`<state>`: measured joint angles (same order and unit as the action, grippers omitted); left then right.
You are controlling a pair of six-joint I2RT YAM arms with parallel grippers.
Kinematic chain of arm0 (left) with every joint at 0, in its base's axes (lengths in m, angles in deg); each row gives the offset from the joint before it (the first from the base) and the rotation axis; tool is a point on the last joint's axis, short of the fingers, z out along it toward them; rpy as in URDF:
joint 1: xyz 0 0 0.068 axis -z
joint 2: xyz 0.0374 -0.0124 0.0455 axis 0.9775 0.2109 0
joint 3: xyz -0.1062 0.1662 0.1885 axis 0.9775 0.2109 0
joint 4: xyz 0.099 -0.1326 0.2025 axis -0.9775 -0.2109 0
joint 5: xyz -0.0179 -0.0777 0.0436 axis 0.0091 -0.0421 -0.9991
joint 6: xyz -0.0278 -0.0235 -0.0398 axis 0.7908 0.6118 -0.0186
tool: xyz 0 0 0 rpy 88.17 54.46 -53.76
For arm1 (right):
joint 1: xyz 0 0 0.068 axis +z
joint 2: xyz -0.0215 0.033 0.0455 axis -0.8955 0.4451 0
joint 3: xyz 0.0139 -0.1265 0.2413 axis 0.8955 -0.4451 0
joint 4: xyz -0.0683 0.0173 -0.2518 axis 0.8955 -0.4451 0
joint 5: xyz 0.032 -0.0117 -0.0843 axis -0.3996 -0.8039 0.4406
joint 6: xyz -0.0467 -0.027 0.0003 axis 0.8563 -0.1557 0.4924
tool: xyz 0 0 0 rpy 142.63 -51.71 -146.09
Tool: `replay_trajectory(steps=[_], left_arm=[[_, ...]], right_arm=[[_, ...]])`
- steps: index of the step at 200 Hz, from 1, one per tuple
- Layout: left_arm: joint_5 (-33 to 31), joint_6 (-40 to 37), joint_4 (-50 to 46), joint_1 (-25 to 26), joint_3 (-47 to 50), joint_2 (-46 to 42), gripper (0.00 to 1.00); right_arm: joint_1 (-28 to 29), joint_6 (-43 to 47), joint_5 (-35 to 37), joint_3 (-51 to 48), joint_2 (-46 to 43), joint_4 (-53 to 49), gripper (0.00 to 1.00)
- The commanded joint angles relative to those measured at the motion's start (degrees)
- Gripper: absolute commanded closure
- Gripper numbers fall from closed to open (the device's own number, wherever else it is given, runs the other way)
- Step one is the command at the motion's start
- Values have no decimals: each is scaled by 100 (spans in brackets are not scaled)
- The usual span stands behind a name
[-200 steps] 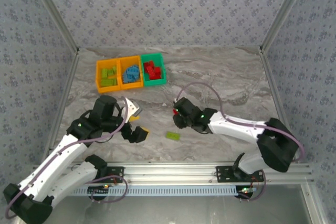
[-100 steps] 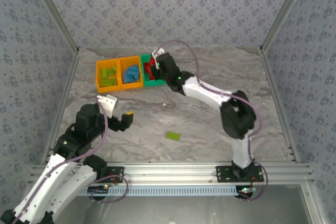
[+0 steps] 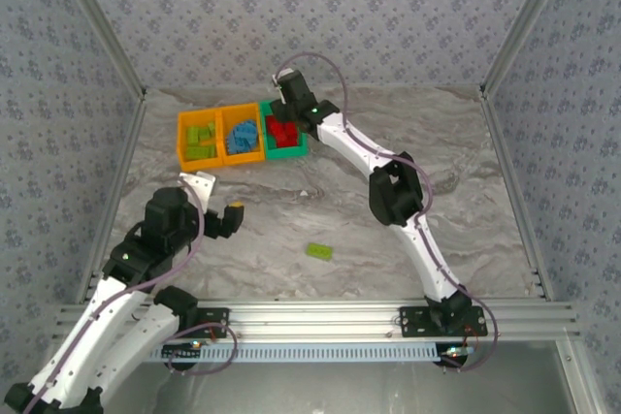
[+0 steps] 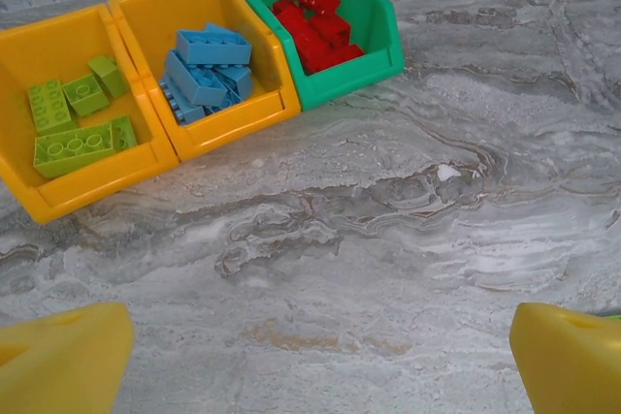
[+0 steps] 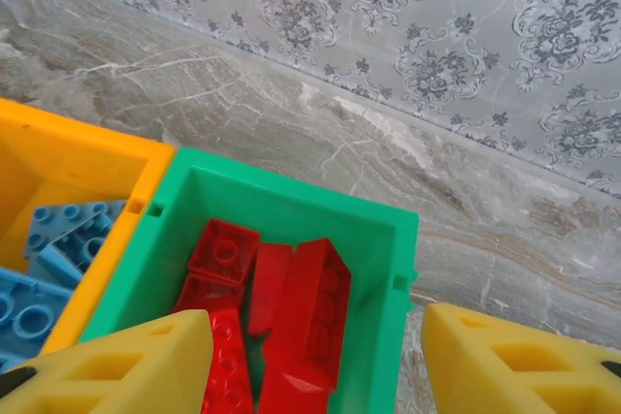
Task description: Sort the legos into containers by color
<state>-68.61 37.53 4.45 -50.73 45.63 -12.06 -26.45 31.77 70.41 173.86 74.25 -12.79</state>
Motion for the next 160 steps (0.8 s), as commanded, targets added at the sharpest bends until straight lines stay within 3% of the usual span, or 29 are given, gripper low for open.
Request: replay_trajectory(steps=[1, 35, 54, 70, 82, 95, 123, 160], left_arm=[[-45, 69, 85, -37, -18, 38, 1], [982, -122, -354, -16, -369, 447, 1], [1350, 509, -314, 182, -713, 965, 1], [1412, 846, 46, 636, -888, 1464, 1], [1182, 818, 290, 1136, -999, 1893, 1], [525, 995, 321, 1683, -1229, 2470, 1], [-559, 2186, -185, 2544, -2042, 4062, 1], [-584, 3572, 371, 3451, -2057, 5355, 1]], right_arm=[[65, 57, -165, -598, -1077, -371, 39], [121, -48, -871, -3131, -3394, -251, 36], [180, -284, -1183, -4668, -4886, -208, 26], [269, -552, -1255, -5765, -6061, -298, 18], [380, -730, -1147, -6473, -6833, -455, 16], [526, -993, -785, -7129, -7560, -663, 13], [648, -1541, -409, -7858, -8658, -1515, 7], [658, -2052, -291, -8333, -9325, -2305, 3]])
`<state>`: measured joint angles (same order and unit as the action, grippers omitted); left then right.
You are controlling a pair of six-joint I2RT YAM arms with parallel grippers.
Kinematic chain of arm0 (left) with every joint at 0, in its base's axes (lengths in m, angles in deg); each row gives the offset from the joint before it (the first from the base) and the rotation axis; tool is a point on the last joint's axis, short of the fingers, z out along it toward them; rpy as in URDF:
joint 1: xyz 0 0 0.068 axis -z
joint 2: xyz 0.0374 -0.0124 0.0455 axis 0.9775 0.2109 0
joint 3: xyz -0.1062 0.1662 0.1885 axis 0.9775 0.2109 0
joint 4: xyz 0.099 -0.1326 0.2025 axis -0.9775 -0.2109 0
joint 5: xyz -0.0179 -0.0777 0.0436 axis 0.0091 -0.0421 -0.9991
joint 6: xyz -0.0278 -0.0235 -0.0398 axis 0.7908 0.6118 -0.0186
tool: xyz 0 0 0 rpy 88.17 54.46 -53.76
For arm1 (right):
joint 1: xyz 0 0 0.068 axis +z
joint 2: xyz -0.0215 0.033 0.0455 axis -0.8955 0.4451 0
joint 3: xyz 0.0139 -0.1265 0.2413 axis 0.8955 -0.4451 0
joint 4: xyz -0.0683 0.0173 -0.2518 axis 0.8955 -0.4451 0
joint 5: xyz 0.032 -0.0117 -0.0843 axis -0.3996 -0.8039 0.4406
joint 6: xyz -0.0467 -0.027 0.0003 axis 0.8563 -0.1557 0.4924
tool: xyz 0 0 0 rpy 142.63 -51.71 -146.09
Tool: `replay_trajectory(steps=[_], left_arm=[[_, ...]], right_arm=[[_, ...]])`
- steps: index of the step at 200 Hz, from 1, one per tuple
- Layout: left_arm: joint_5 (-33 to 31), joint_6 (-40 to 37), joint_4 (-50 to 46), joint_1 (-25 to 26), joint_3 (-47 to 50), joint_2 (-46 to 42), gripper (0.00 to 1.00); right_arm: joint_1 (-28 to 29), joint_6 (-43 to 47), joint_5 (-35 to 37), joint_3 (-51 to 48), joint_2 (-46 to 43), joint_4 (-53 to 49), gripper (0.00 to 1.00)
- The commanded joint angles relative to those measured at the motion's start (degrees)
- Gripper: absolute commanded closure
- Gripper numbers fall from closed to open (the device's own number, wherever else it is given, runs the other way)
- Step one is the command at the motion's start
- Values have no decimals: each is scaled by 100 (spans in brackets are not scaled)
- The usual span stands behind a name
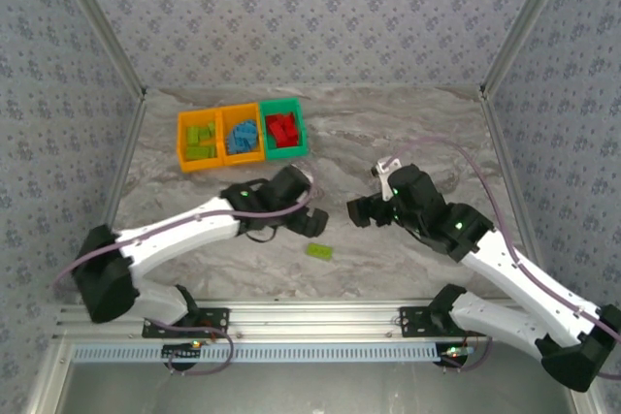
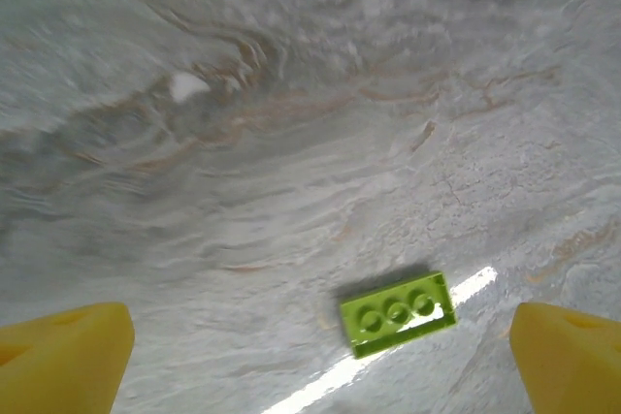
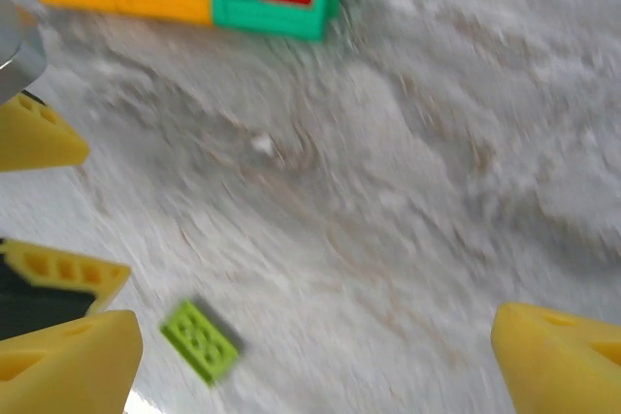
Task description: Sort the legos into containers by color
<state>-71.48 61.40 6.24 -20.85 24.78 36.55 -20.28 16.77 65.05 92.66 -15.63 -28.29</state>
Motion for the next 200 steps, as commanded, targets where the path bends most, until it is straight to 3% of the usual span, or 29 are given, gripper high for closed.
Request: replay_trajectory(steps=[1, 37, 74, 103, 138, 162, 200], left_arm=[[-293, 1214, 218, 481, 33, 519, 1], [-462, 2010, 507, 908, -50, 1464, 1], [-669, 2168, 541, 1099, -169, 2134, 3], [-650, 2232, 607, 1098, -93, 2223, 23], [-525, 2336, 687, 1103, 93, 2031, 37], [-634, 2406, 736, 1101, 251, 1690, 44], [-1161, 2148, 591, 1016, 312, 881, 46]], right_arm=[[41, -558, 256, -229, -344, -759, 3], [39, -689, 477, -519, -537, -965, 2], [53, -757, 452, -558, -530, -940, 1], [69, -777, 415, -552, -525, -921, 1], [81, -863, 318, -473, -504, -1017, 1], [85, -813, -186, -454, -488, -963, 1], [279, -782, -1689, -530, -569, -209, 3]])
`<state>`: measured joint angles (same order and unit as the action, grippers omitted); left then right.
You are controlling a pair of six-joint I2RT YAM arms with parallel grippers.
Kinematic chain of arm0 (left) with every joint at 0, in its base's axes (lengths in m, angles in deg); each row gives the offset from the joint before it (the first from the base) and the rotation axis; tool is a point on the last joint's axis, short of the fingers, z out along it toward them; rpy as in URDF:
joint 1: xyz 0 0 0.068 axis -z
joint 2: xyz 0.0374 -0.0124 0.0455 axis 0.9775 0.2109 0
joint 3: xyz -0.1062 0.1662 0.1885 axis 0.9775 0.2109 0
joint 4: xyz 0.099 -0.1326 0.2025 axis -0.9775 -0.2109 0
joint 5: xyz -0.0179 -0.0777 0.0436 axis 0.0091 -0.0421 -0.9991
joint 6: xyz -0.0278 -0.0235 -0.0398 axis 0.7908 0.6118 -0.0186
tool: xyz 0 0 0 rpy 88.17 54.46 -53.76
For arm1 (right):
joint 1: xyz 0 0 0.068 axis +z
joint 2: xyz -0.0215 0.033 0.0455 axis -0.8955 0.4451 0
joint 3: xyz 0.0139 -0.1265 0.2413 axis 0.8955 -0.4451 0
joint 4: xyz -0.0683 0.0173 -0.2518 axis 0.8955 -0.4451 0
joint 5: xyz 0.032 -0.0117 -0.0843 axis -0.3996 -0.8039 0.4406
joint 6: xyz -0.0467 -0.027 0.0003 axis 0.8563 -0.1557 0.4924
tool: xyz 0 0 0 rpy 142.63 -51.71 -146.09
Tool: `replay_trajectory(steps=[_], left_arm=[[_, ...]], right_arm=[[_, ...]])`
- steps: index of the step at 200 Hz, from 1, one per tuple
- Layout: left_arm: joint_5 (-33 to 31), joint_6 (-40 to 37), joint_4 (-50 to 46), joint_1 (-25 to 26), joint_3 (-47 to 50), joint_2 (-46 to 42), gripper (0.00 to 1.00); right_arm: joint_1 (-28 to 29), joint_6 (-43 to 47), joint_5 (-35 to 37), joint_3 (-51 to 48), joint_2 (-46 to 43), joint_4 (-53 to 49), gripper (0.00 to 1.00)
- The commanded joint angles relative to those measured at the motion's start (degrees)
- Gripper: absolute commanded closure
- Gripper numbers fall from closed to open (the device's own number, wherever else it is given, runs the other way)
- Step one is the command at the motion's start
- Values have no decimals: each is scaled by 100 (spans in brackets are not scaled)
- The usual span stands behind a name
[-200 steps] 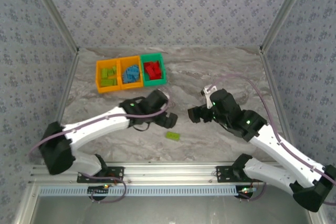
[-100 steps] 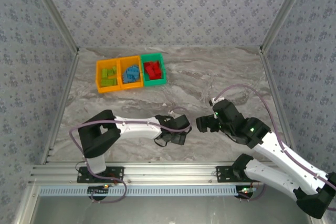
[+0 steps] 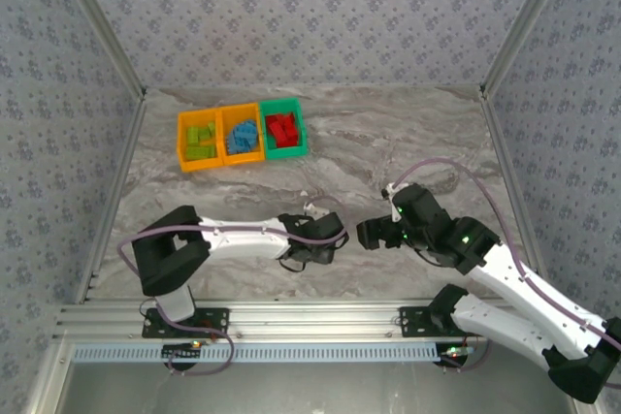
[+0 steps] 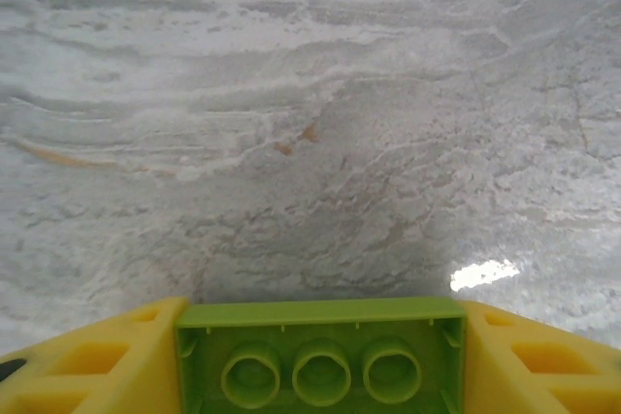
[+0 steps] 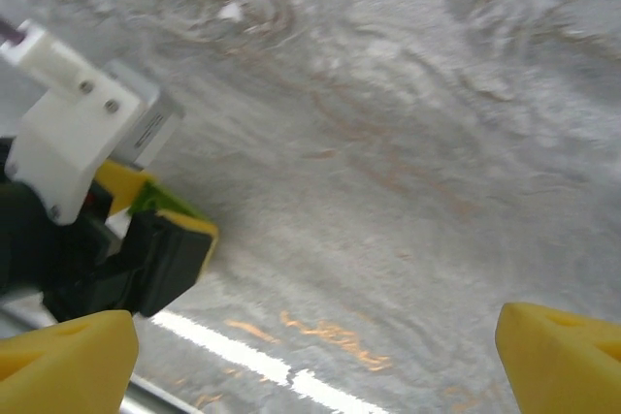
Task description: Sort the legos into containers by color
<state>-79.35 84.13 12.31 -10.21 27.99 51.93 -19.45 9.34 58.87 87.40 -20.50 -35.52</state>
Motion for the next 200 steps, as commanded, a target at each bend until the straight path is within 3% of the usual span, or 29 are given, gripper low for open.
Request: replay_trajectory(steps=[1, 23, 47, 68, 96, 124, 138, 163, 200], left_arm=[[-386, -130, -23, -52, -10, -673, 46], [-570, -270, -39, -315, 108, -1199, 46], [-704, -665, -32, -950, 211, -1780, 46], [-717, -1242, -15, -1898, 119, -2178, 46], [-349, -1937, 285, -3603, -143, -2321, 45], [-55, -2220, 505, -5059, -605, -1750, 45], [103, -2286, 595, -5553, -973, -1236, 45], [419, -2370, 642, -6020, -1830, -174, 41], [516, -2337, 210, -6238, -2986, 876, 26]], right_arm=[[217, -48, -1081, -5, -82, 545, 3], [466, -235, -1110, -13, -103, 1117, 3], [643, -397, -960, 3, -74, 1697, 2], [725, -461, -482, 37, -71, 1884, 2], [728, -545, -101, 72, -65, 1833, 1], [747, -689, 81, -59, -47, 1819, 1], [756, -717, 85, -104, -9, 1857, 1], [750, -678, 104, -66, 93, 1838, 1], [765, -572, 215, 297, 195, 1477, 1]])
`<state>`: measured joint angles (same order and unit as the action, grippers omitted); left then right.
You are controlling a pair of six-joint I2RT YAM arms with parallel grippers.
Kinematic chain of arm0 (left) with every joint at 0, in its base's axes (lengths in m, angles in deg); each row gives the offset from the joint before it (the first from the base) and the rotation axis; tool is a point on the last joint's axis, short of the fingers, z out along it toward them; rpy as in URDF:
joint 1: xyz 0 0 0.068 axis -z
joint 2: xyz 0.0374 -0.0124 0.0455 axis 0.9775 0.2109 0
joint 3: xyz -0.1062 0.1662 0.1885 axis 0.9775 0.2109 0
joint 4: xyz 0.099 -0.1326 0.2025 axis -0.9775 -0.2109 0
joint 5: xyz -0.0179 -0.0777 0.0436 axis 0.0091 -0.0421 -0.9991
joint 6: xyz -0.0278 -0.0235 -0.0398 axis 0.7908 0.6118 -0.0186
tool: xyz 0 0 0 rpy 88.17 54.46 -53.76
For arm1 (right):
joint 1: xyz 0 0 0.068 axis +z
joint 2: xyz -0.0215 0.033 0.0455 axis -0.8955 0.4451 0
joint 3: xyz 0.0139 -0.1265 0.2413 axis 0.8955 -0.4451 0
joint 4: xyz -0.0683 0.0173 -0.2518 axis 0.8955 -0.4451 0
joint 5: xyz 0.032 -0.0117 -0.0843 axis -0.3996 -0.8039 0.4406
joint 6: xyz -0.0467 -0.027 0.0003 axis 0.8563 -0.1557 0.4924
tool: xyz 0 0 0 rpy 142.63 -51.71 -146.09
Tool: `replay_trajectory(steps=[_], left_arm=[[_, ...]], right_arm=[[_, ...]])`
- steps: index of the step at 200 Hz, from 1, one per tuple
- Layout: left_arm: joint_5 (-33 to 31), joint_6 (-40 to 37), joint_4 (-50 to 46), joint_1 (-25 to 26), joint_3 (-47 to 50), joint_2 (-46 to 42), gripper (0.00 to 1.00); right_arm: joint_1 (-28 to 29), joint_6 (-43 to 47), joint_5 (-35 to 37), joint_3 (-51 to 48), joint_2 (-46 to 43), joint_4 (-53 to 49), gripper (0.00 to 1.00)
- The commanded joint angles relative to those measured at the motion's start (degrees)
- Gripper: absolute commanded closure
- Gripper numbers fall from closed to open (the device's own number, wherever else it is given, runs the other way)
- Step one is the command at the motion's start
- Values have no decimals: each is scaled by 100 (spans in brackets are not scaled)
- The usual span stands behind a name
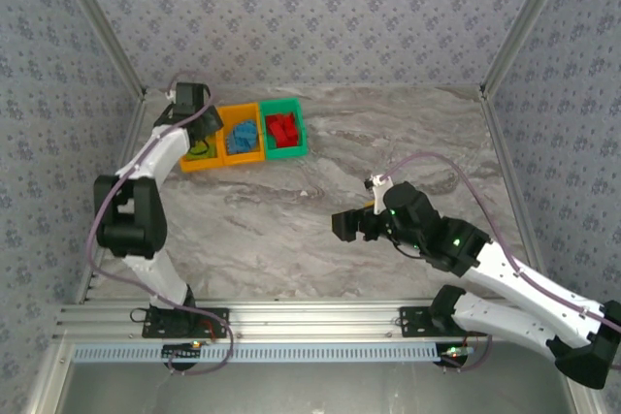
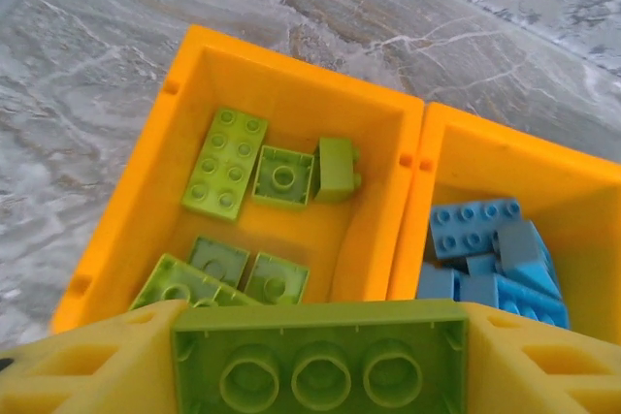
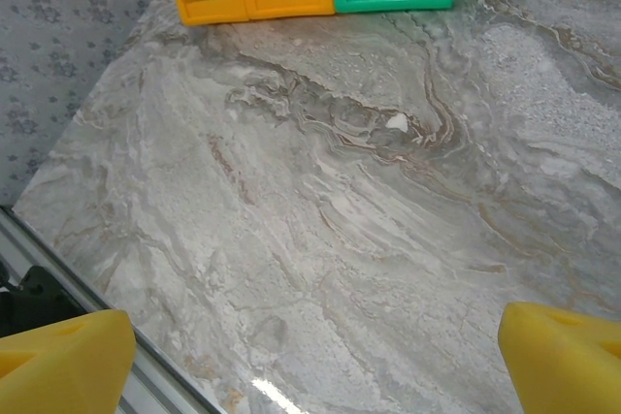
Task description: Sort the legos into containers by color
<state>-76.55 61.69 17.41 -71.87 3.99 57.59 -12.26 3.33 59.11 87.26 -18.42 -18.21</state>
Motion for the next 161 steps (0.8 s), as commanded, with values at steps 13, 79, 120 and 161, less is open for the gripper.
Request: replay_trajectory(steps=[13, 79, 120, 161], left_arm=[[359, -20, -363, -118, -664, 347, 23], [842, 117, 47, 204, 1166, -1984, 15], [310, -524, 417, 913, 2909, -4354, 9], [-385, -1424, 1039, 916, 4370, -5491, 1]], right_arm=[[41, 59, 277, 366, -34, -407, 1], [-198, -283, 2025, -53, -494, -882, 0], [-1279, 153, 4024, -576, -679, -803, 0], [-2810, 1601, 4423, -1697, -257, 1410, 0]])
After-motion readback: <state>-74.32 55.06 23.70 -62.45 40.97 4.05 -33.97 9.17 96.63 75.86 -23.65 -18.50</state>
